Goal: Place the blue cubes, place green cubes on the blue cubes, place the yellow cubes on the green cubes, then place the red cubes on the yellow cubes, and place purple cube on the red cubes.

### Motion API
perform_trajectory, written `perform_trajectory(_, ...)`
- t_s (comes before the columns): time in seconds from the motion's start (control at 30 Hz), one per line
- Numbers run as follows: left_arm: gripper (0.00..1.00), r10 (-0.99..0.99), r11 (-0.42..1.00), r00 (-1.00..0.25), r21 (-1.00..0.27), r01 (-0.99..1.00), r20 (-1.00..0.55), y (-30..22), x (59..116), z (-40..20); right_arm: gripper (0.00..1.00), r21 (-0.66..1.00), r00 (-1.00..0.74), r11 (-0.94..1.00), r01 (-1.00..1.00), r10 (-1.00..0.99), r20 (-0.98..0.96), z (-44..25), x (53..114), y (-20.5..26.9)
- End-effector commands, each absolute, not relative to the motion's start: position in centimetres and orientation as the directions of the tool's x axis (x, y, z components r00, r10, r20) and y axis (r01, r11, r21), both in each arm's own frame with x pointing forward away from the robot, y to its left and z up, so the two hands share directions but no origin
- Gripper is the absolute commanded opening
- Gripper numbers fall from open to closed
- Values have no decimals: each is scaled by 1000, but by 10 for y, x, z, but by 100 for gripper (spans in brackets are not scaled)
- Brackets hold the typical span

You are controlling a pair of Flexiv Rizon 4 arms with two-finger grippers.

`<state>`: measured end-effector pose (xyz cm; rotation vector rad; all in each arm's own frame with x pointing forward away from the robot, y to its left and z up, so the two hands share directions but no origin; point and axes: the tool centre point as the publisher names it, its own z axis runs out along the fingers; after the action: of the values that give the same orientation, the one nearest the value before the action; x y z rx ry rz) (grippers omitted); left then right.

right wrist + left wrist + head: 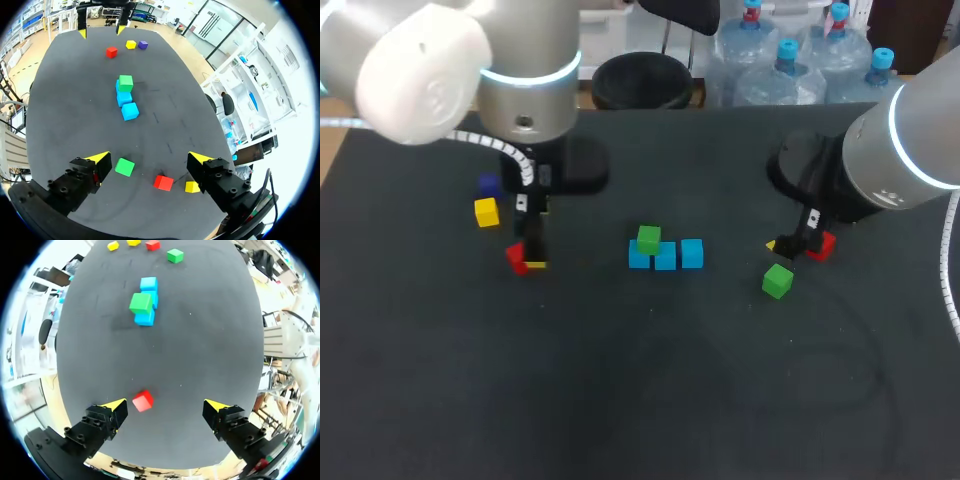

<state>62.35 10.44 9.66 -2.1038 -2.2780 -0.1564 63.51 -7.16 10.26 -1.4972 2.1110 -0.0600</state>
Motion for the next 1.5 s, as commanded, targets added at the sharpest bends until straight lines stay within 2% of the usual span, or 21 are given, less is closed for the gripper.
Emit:
perform_trajectory(0.03, 100, 989, 142, -146, 141, 980, 21, 120, 616, 102, 100, -348, -232, 385, -855, -883, -408, 101, 633, -72)
perform_trajectory(0.37, 100, 942, 334, -326, 230, 914, -74, 139, 620, 108, 100, -348, -232, 385, -855, -883, -408, 101, 633, -72)
perform_trajectory(0.83, 100, 917, 389, -327, 326, 862, -229, 153, 622, 133, 100, -348, -232, 385, -855, -883, -408, 101, 633, -72)
perform_trajectory(1.4, 100, 931, 349, -285, 327, 878, -228, 146, 625, 136, 100, -348, -232, 385, -855, -883, -408, 101, 633, -72)
perform_trajectory(1.5, 100, 884, 441, -340, 331, 834, -321, 148, 627, 143, 100, -348, -232, 385, -855, -883, -408, 101, 633, -72)
